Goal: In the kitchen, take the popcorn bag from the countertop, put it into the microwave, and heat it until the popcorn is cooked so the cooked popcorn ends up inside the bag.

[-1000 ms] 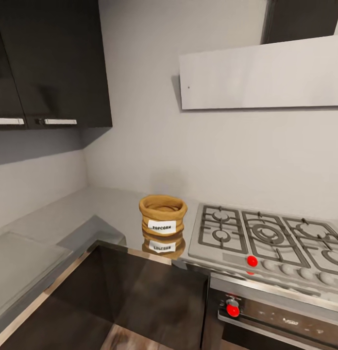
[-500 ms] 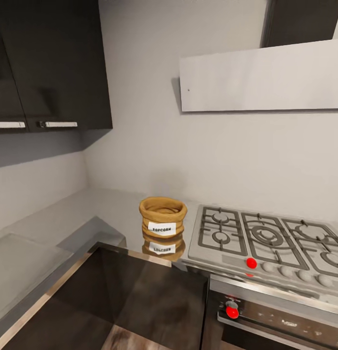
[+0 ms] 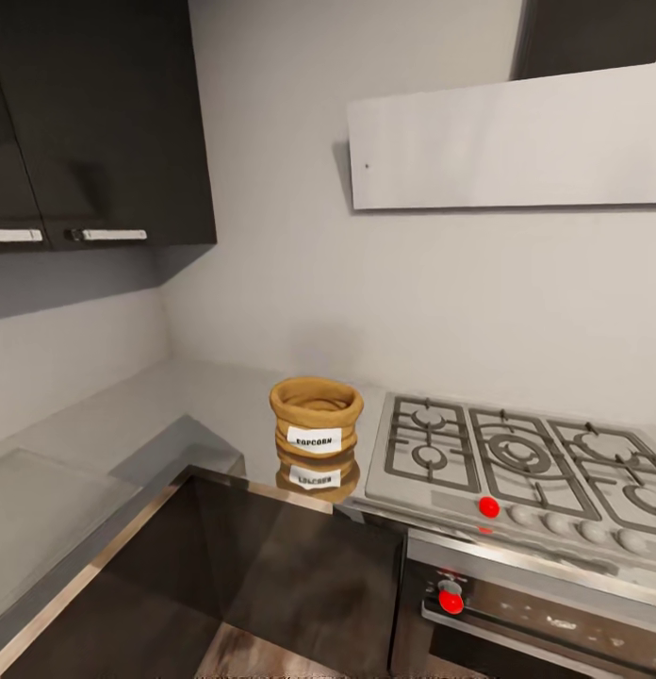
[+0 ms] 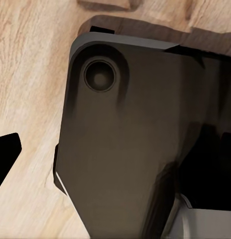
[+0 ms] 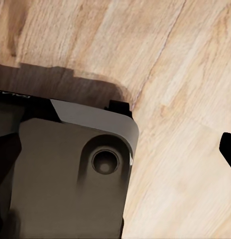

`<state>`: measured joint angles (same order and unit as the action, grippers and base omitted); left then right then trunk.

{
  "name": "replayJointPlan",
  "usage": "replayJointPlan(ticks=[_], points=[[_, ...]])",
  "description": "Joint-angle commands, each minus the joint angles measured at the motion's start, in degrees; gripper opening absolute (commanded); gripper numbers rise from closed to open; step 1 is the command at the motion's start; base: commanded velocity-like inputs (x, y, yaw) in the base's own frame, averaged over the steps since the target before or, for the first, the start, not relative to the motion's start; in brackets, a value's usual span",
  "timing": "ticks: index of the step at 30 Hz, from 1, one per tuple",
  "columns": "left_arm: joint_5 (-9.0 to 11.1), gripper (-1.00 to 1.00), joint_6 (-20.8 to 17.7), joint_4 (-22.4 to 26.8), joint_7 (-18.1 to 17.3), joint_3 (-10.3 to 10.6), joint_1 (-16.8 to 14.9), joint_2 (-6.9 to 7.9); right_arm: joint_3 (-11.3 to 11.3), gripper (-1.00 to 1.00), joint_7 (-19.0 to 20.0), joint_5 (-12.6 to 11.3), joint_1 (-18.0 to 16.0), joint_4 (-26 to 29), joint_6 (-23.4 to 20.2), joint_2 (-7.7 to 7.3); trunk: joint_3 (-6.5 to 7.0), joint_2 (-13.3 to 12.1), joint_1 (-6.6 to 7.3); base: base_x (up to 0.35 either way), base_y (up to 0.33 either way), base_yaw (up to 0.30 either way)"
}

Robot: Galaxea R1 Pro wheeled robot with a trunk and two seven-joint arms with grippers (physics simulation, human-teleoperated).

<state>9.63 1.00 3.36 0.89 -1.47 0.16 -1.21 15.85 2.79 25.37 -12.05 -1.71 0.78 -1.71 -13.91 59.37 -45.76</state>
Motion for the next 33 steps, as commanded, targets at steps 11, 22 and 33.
replayJointPlan(ticks=[11,22,33], points=[[0.37,1.0,0.09,0.07,0.16,-0.28,0.02,0.06,0.5,1.0,0.11,0.47,-0.08,-0.13,0.1,-0.05,-1.08,0.05,-0.01,0.0,0.0,0.0],[0.38,1.0,0.08,-0.01,0.17,-0.29,0.02,0.07,0.51,1.0,0.1,0.29,-0.08,-0.13,1.55,-0.07,-2.11,0.05,-0.01,0.0,0.0,0.0],[0.3,1.0,0.11,-0.1,0.17,-0.26,0.02,-0.02,0.49,1.0,0.1,0.41,-0.08,-0.13,0.87,-0.05,-3.13,0.05,-0.01,0.0,0.0,0.0]])
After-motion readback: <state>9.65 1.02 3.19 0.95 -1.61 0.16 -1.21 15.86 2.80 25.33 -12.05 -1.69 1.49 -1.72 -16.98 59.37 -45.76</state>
